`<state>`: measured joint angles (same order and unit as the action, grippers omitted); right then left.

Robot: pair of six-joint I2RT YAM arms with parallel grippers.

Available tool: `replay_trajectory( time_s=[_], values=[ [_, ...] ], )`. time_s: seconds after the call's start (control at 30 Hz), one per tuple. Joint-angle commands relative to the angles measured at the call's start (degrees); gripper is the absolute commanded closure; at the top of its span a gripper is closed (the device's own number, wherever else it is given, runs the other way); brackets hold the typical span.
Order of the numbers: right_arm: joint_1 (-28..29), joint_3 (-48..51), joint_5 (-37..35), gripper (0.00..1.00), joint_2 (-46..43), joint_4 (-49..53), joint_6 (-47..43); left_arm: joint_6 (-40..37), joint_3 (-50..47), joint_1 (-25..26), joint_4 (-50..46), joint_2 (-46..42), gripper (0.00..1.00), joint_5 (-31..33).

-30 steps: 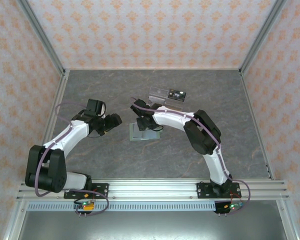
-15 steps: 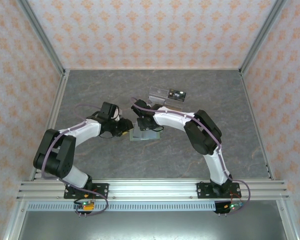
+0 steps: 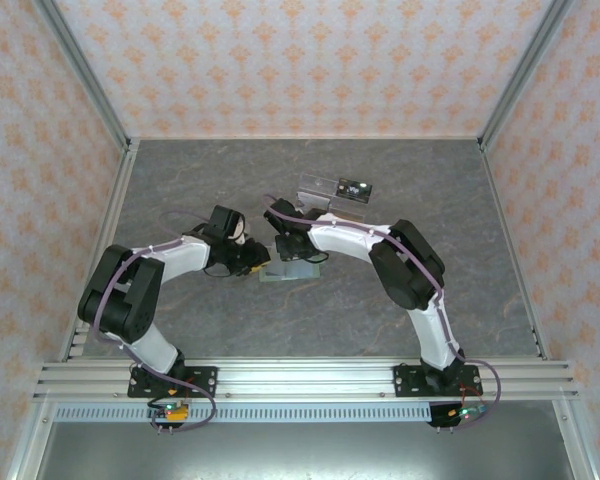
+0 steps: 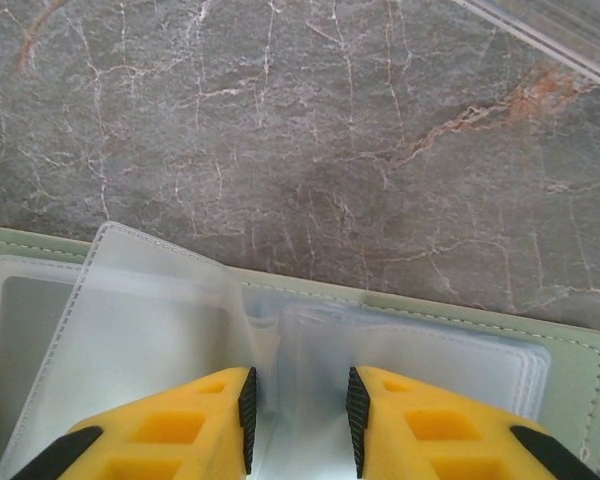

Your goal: Take the credit cards out of the card holder

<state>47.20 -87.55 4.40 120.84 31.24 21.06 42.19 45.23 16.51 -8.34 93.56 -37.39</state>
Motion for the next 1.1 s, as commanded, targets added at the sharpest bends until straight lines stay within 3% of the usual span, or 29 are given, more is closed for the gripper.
replay_trajectory(
  time_s=[0.0, 0.33, 0.73, 1.07],
  values=[
    [-0.4, 2.6, 0.6, 0.68, 1.5, 2.0, 1.2, 0.1, 1.2, 0.6, 0.9, 0.7, 0.75, -1.1],
    [-0.6, 2.8, 1.2, 0.69, 1.6, 1.7, 1.4, -0.4, 1.5, 1.2, 1.1, 2.1, 0.74, -2.3],
    [-1.0, 3.4, 2.4, 0.69, 0.6, 0.7, 2.2, -1.3, 1.5, 1.3, 1.4, 0.3, 0.83, -3.9],
    [-2.2, 6.5, 5.8, 0.65, -4.0, -3.2, 3.9, -0.6, 1.3, 1.4, 3.8, 0.5, 0.79, -6.0]
  ],
)
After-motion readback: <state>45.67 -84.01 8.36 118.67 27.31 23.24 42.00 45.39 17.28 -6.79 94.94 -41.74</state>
